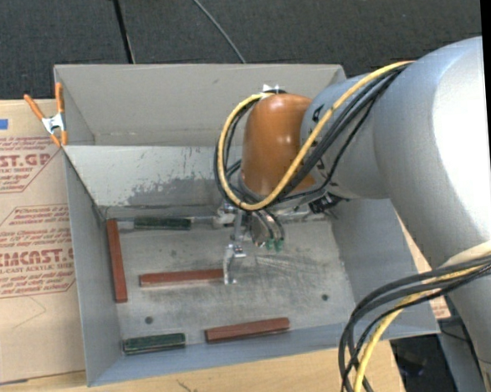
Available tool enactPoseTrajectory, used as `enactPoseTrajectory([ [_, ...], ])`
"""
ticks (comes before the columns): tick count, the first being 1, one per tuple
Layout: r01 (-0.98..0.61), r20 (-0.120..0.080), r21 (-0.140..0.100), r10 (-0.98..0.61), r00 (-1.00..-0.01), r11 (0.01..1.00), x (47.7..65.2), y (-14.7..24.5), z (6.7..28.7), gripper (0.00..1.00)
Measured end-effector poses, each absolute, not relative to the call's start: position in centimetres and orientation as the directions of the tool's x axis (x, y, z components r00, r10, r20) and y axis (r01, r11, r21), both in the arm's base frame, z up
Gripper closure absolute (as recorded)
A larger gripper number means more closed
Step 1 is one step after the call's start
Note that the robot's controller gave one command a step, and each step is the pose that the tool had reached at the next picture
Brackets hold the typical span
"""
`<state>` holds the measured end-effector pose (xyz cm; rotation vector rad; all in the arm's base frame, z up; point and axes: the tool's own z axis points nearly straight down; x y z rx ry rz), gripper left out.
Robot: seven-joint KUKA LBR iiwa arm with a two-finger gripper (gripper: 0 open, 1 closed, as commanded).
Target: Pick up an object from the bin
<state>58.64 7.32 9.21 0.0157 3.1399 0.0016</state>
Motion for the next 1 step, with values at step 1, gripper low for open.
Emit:
enactPoseTrajectory([
  [1, 0.009, -0.002, 0.000, 0.009, -1.000, 1.000, 54.82, 8.02, 8.38, 1.00],
])
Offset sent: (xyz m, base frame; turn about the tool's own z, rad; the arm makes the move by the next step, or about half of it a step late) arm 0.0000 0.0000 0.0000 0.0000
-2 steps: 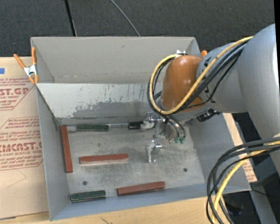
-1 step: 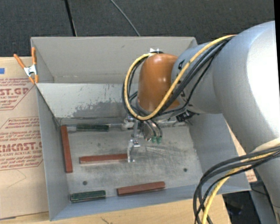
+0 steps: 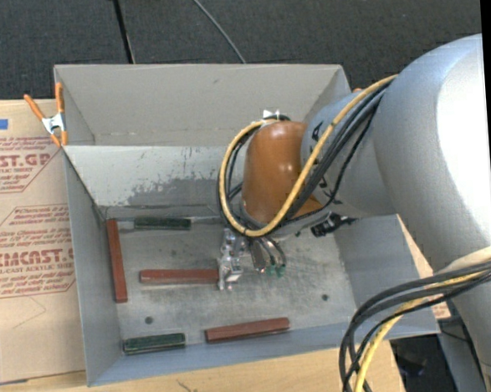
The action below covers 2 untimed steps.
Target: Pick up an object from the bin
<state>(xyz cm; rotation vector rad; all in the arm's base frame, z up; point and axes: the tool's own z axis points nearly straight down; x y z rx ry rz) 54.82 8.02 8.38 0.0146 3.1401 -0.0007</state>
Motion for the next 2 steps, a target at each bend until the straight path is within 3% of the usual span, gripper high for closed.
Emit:
enactPoseTrajectory([
  [1, 0.009, -0.002, -0.001, 0.009, -1.000, 1.000, 54.8, 8.0, 8.4, 1.00],
  [2, 0.031, -0.001, 0.001, 0.031, -1.000, 1.000, 54.1, 8.1, 18.7, 1.00],
])
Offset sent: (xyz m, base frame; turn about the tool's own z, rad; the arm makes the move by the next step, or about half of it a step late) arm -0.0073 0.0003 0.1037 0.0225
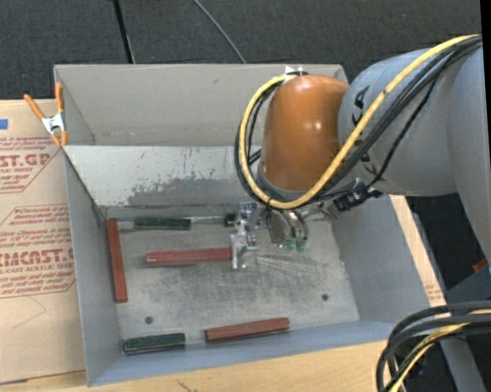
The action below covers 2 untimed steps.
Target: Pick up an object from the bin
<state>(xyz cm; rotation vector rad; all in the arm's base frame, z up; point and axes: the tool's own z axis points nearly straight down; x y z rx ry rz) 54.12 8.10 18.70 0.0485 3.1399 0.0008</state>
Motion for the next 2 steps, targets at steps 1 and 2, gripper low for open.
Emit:
enactPoseTrajectory([
  [1, 0.031, -0.001, 0.000, 0.031, -1.000, 1.000, 54.1, 8.1, 18.7, 1.00],
  [2, 0.049, -0.002, 0.000, 0.049, -0.999, 0.999, 53.7, 7.0, 24.5, 1.00],
])
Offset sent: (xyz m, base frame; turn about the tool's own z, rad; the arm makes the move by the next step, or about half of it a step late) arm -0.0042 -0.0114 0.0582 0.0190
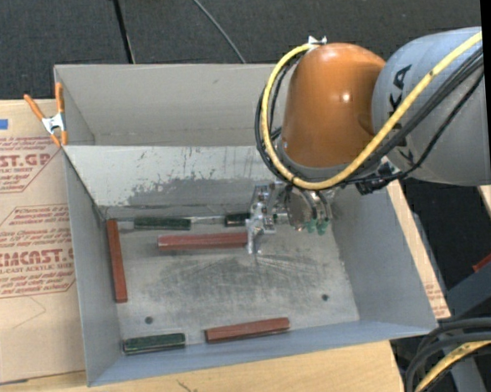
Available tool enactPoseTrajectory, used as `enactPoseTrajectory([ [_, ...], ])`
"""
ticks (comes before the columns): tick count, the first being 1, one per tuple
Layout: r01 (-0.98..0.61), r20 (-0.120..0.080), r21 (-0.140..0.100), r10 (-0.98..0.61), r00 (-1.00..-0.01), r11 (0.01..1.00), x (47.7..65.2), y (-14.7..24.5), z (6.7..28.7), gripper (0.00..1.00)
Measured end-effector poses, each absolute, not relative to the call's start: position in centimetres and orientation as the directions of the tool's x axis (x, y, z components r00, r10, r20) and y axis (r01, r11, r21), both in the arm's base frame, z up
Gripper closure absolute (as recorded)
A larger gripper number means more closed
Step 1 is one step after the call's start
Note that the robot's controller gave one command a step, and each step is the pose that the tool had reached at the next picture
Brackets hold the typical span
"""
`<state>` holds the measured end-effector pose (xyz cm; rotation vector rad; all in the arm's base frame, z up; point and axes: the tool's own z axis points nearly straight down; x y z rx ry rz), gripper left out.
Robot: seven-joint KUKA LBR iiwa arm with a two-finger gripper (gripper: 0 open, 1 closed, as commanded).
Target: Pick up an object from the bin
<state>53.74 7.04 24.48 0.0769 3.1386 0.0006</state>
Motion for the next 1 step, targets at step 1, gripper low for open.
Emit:
enactPoseTrajectory([
  [1, 0.049, -0.002, 0.000, 0.049, -0.999, 0.999, 53.74, 7.03, 24.48, 1.00],
])
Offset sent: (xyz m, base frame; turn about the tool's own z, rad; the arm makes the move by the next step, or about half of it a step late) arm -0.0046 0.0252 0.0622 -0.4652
